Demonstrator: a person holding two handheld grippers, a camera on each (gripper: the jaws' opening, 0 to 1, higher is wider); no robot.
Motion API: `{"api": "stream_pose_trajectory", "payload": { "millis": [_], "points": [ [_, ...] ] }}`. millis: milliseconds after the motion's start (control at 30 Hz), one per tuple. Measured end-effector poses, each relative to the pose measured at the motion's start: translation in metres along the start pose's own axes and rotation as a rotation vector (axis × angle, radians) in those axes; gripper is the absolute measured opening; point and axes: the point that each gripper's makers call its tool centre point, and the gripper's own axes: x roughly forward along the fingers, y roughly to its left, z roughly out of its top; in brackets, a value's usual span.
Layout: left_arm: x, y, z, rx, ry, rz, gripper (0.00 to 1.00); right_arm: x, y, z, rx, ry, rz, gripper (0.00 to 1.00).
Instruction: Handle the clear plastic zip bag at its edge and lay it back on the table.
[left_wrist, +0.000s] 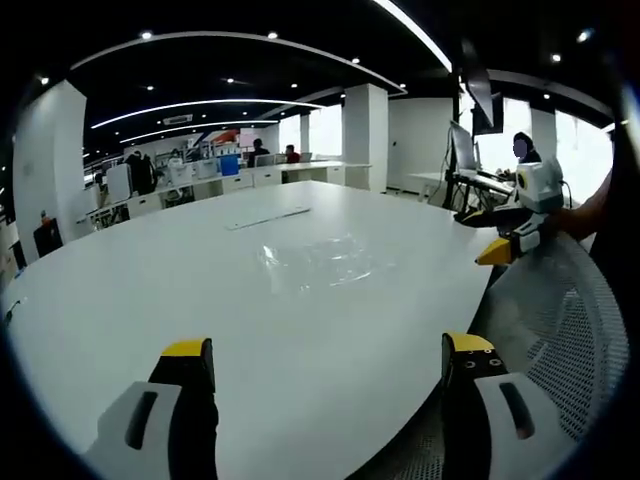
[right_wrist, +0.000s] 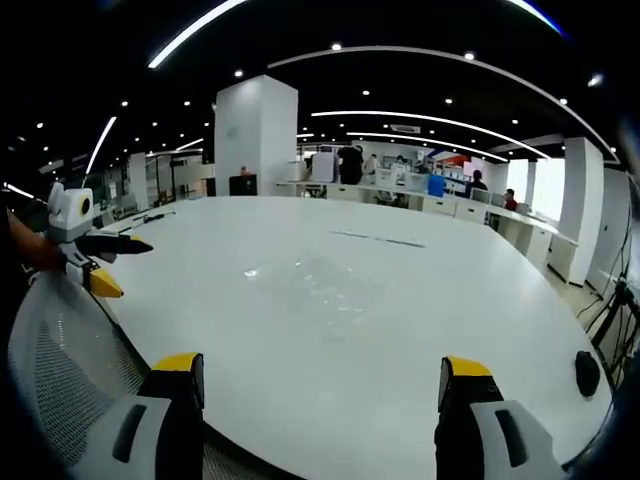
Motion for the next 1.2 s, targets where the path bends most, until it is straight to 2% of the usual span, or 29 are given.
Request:
{"api": "stream_pose_trajectory", "payload": {
  "millis": [1200],
  "points": [
    [0.0016, -0.0087, 0.0007, 0.013, 0.021, -0.02, 0.93, 0.0011, -0.0039, -0.0018, 0.011, -0.002, -0.01, 0.97]
  ]
}}
